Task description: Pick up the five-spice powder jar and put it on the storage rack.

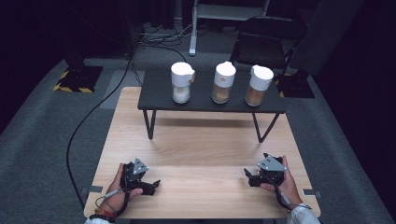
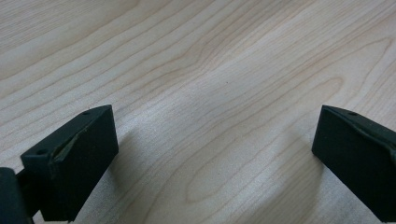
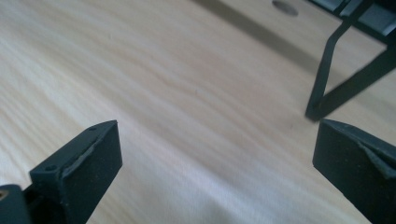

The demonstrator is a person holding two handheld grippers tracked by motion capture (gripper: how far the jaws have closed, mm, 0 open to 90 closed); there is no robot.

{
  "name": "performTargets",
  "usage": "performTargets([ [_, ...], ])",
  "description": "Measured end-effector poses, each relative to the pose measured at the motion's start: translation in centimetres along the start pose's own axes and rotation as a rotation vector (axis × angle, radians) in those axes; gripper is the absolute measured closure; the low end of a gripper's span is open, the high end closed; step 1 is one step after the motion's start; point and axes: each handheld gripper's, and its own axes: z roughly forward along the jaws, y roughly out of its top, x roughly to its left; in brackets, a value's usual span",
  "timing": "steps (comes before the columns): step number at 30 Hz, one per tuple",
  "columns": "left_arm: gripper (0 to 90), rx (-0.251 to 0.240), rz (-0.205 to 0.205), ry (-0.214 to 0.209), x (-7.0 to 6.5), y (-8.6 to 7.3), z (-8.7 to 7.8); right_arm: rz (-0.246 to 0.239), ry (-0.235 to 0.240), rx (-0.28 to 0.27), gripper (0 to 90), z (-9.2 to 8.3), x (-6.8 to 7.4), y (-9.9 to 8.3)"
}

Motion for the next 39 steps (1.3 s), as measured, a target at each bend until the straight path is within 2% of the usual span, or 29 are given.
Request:
performTargets([
  [3,0.1,0.0,0.001,-0.001,0.0,0.0,0.0,0.019,0.031,0.025,1.1,-0.1,-0.7,-0.3],
  [7,0.1,0.0,0.001,0.0,0.0,0.0,0.0,0.036,0.037,0.047,1.1,-0.2,-1.2,-0.8],
  [12,0.1,0.0,0.001,0.0,0.0,0.0,0.0,0.031,0.046,0.085,1.1,-0.3,-1.7,-1.1],
  [17,0.1,0.001,0.0,0.0,0.0,0.0,0.0,0.065,0.075,0.092,1.1,-0.3,-2.5,-1.4],
  [19,0.1,0.001,0.0,0.0,0.0,0.0,0.0,0.062,0.076,0.102,1.1,-0.3,-2.6,-1.4],
  [23,0.1,0.001,0.0,0.0,0.0,0.0,0.0,0.101,0.093,0.107,1.2,-0.3,-3.3,-1.7],
  [27,0.1,0.001,0.002,-0.001,0.0,0.0,0.0,0.181,0.137,0.12,0.7,-0.3,-4.6,-2.3],
  [31,0.1,0.0,0.003,-0.002,0.1,0.0,0.0,0.23,0.163,0.143,0.2,-0.4,-5.7,-2.6],
  [39,0.1,0.001,0.003,-0.004,0.1,0.0,0.0,0.232,0.165,0.145,0.1,-0.5,-6.0,-2.8],
])
